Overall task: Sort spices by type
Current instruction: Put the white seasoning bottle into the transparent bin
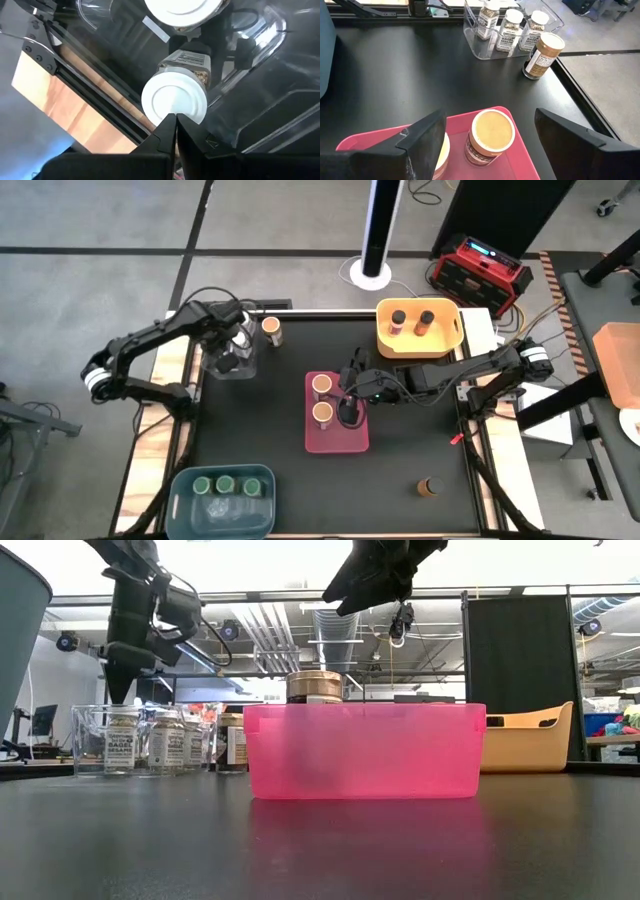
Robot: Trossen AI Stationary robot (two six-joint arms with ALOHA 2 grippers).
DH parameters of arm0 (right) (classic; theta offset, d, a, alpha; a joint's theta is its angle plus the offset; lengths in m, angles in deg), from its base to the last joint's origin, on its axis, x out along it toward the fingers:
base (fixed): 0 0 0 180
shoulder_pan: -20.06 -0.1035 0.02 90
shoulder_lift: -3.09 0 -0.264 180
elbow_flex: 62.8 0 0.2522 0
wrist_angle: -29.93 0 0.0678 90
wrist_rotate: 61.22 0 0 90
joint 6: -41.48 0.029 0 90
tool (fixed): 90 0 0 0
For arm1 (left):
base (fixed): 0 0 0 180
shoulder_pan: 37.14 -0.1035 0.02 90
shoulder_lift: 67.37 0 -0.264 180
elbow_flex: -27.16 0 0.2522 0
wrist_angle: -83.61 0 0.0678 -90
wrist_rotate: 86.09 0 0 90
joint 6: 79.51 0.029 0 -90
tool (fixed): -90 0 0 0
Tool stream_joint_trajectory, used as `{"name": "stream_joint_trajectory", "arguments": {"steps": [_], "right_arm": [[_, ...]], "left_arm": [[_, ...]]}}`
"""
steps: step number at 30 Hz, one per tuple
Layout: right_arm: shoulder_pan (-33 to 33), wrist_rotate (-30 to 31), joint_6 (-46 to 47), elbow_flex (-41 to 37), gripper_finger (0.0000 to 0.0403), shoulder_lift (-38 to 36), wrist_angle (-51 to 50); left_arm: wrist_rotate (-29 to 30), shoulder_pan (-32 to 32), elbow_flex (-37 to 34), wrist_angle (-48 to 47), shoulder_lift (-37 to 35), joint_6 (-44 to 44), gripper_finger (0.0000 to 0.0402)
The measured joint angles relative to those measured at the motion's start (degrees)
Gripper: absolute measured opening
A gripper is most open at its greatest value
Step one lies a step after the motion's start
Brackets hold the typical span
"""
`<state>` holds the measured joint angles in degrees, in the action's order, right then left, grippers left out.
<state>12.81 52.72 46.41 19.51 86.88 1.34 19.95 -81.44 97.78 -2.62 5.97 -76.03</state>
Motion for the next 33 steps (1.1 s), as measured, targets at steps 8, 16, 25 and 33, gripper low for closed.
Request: {"name": "stream_joint_trajectory", "arguments": {"steps": [8, 16, 25, 33], "right_arm": [[0.0, 0.0, 0.0, 0.0, 0.0295, 0.0, -0.12], [0.0, 0.0, 0.0, 0.0, 0.0309, 0.0, -0.11], [0.0, 0.0, 0.0, 0.0, 0.0301, 0.0, -0.11], [0.0, 0.0, -0.02, -0.01, 0.0295, 0.0, -0.04]], "left_arm": [[4.67, 0.0, -0.02, 0.47, 0.28, 6.3, 0.0], [5.82, 0.0, -0.02, 1.08, 0.26, 9.52, 0.0], [5.48, 0.0, 0.98, -1.21, -0.68, 8.15, 0.0], [1.21, 0.02, -0.02, -2.29, -1.09, 6.57, 0.0]]}}
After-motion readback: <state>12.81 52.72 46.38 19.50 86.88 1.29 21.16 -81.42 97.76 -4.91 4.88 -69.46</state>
